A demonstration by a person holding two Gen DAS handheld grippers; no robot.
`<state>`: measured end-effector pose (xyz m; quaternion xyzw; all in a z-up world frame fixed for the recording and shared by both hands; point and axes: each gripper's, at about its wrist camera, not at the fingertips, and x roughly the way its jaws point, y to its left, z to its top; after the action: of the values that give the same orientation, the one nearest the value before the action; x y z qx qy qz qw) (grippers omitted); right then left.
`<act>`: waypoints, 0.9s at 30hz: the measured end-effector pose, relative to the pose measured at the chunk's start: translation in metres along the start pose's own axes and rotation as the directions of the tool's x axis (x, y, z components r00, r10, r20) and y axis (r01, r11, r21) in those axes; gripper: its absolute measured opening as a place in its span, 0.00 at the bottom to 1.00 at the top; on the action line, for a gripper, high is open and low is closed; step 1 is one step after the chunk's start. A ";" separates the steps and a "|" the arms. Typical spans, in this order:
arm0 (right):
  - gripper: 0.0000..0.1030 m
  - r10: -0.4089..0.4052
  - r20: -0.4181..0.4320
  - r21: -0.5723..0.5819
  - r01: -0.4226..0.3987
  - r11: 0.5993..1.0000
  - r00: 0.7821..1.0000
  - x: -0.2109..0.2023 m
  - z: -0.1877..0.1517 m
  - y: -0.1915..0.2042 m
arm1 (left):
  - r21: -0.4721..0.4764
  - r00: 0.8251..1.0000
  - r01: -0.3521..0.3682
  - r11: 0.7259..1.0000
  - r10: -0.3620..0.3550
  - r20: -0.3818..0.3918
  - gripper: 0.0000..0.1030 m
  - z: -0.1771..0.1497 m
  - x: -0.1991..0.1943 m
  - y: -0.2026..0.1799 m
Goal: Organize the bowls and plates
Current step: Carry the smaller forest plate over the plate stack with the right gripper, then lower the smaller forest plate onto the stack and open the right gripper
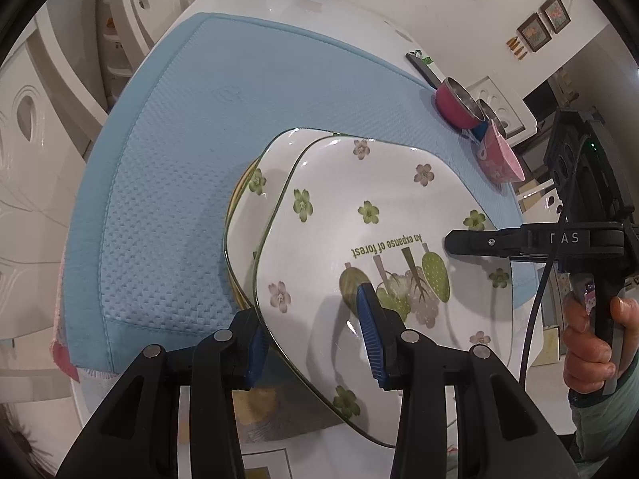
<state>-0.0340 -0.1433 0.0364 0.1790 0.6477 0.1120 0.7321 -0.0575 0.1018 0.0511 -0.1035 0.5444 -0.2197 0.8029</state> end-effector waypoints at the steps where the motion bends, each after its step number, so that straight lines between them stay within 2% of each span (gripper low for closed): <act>1: 0.27 -0.004 -0.002 0.000 0.004 1.000 1.000 0.000 0.000 0.001 | -0.001 1.000 0.001 1.000 -0.001 0.000 0.35 0.000 0.000 0.000; 7: 0.27 -0.017 -0.009 0.022 0.017 1.000 1.000 -0.003 0.000 -0.003 | -0.001 1.000 -0.004 1.000 0.004 -0.004 0.35 0.001 0.000 0.001; 9: 0.28 -0.085 -0.020 0.018 0.086 0.996 0.996 -0.002 -0.001 -0.005 | -0.002 1.000 0.001 1.000 -0.001 0.004 0.37 0.001 0.000 0.000; 12: 0.28 -0.070 -0.026 0.019 0.071 0.997 0.997 0.000 -0.003 -0.006 | -0.005 1.000 -0.003 1.000 0.003 0.006 0.37 0.001 0.000 0.002; 18: 0.28 -0.115 -0.024 -0.024 0.114 0.993 0.993 0.003 -0.008 0.002 | -0.003 1.000 -0.008 1.000 0.008 -0.001 0.37 0.003 0.000 0.002; 22: 0.28 -0.087 -0.037 -0.012 0.087 0.996 0.995 0.004 -0.011 -0.001 | 0.013 1.000 -0.014 1.000 0.014 -0.010 0.37 0.005 0.000 0.001; 25: 0.28 -0.075 -0.036 -0.003 0.075 0.997 0.997 0.002 -0.014 -0.005 | 0.037 0.999 -0.037 0.999 0.038 -0.014 0.37 0.009 -0.002 -0.001; 27: 0.28 -0.080 -0.023 0.000 0.080 0.997 0.997 -0.003 -0.015 -0.009 | 0.061 0.996 -0.093 0.994 0.093 0.003 0.37 0.012 -0.006 -0.001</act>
<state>-0.0497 -0.1510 0.0344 0.1518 0.6627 0.0842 0.7285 -0.0483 0.1030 0.0607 -0.0534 0.5417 -0.1988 0.8150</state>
